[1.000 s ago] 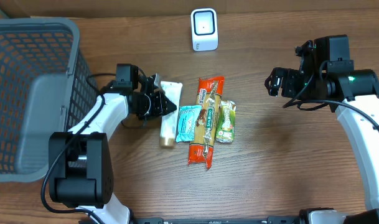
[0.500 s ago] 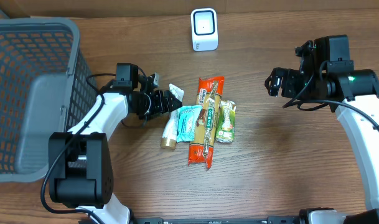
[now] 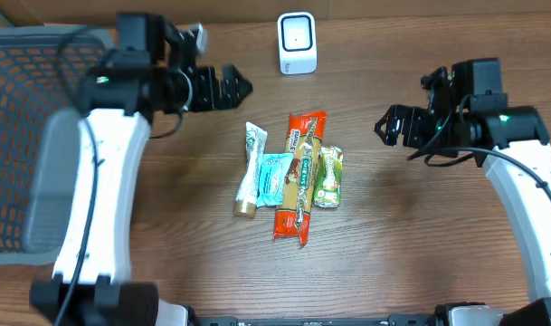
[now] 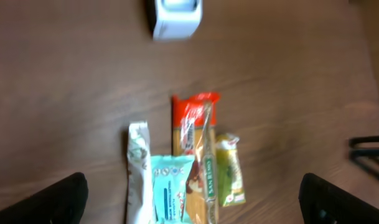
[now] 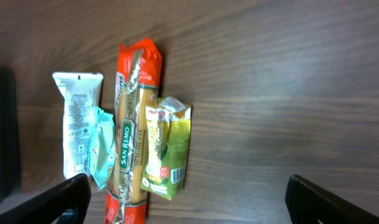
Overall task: Scan the item barcode
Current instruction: 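Raise the left arm away and reach the right gripper to the juice pouch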
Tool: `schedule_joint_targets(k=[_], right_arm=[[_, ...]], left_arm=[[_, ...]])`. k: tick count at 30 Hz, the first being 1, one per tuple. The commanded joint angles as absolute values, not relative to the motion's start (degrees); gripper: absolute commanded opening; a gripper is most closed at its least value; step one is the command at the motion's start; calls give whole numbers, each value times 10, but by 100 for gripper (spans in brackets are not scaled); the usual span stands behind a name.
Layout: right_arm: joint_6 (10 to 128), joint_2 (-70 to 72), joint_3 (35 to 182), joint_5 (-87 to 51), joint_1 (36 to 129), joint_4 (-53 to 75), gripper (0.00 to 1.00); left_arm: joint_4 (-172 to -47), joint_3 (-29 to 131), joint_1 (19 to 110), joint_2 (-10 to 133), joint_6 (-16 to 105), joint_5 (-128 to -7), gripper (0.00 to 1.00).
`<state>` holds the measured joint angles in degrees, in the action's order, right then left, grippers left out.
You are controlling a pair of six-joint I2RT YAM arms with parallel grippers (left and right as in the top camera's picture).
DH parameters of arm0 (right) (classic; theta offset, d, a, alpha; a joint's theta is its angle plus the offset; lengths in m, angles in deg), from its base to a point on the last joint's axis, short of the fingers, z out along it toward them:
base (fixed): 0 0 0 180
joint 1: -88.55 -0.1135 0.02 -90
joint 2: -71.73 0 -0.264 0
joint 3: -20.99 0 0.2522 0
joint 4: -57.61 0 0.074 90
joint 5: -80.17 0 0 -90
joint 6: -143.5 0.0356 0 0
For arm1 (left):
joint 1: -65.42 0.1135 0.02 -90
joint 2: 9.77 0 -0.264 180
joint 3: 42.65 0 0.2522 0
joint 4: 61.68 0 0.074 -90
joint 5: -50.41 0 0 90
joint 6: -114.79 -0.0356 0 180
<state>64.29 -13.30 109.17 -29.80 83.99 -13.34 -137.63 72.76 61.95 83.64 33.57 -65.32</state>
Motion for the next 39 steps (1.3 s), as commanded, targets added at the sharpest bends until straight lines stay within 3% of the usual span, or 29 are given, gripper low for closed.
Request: schedule_joint_targets(k=[1,18,26,39], right_arm=[[659,-134,1061,-324,828,-119,100],[686,-261,1043,-223,679,-44,93],[690,-350,1050,-223,654,-47,87],[686,-354,1050,-149,661,-65,86]], left_arm=[[-1387,758,612,805,321,-630,100],[-1387,757,613,806,321,-629,100],[-1387,757,613,809,321,-629,100],[-1387,757,613,809,321,-629,99]])
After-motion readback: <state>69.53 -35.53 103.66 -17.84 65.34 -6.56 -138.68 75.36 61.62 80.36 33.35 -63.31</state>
